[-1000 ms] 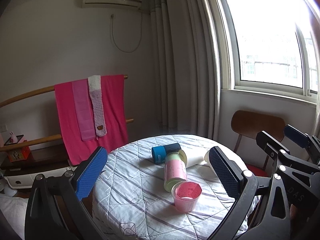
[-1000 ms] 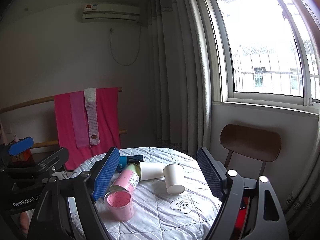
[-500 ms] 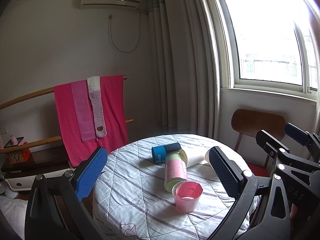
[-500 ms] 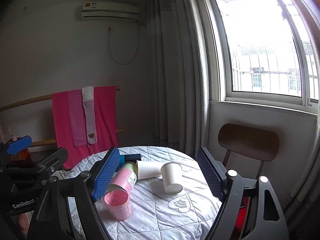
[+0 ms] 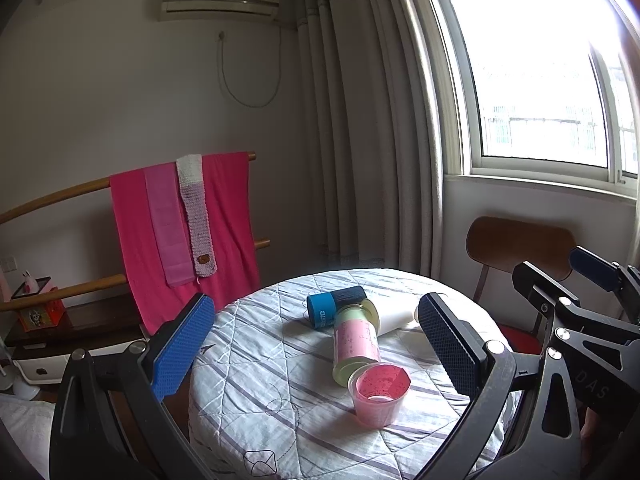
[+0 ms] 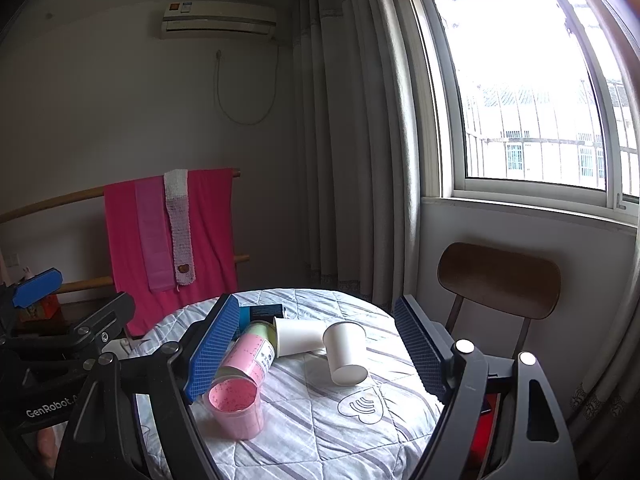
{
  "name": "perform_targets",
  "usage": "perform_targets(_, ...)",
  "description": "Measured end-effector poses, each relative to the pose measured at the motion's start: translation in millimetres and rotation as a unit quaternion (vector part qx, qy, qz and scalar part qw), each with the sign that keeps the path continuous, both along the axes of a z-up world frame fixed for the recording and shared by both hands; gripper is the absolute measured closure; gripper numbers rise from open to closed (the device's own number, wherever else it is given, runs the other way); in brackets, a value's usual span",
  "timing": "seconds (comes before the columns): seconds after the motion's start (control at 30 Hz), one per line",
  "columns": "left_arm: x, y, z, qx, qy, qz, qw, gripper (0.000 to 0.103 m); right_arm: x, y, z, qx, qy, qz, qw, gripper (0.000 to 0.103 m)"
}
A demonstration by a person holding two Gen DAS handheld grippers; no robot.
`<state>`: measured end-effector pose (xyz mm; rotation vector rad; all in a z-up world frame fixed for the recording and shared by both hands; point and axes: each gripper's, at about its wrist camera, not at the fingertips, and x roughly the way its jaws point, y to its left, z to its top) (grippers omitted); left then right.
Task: Flip cup upright
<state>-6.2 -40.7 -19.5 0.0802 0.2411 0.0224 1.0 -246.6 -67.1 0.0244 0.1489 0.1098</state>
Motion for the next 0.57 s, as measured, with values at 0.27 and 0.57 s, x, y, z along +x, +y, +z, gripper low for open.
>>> perform_targets(0.27,1.8,1.5,-0.8,0.002,0.000,0.005,1.0000,0.000,1.4,1.9,-1.2,-0.002,0.004,0.001,1.000,0.022)
perform_targets(0.57,6.7,0.2,-6.0,0.009,0.002,0.009,0.9999,0.000,4.2,1.9,-2.6,-0.005,0.009,0.001,1.000,0.022)
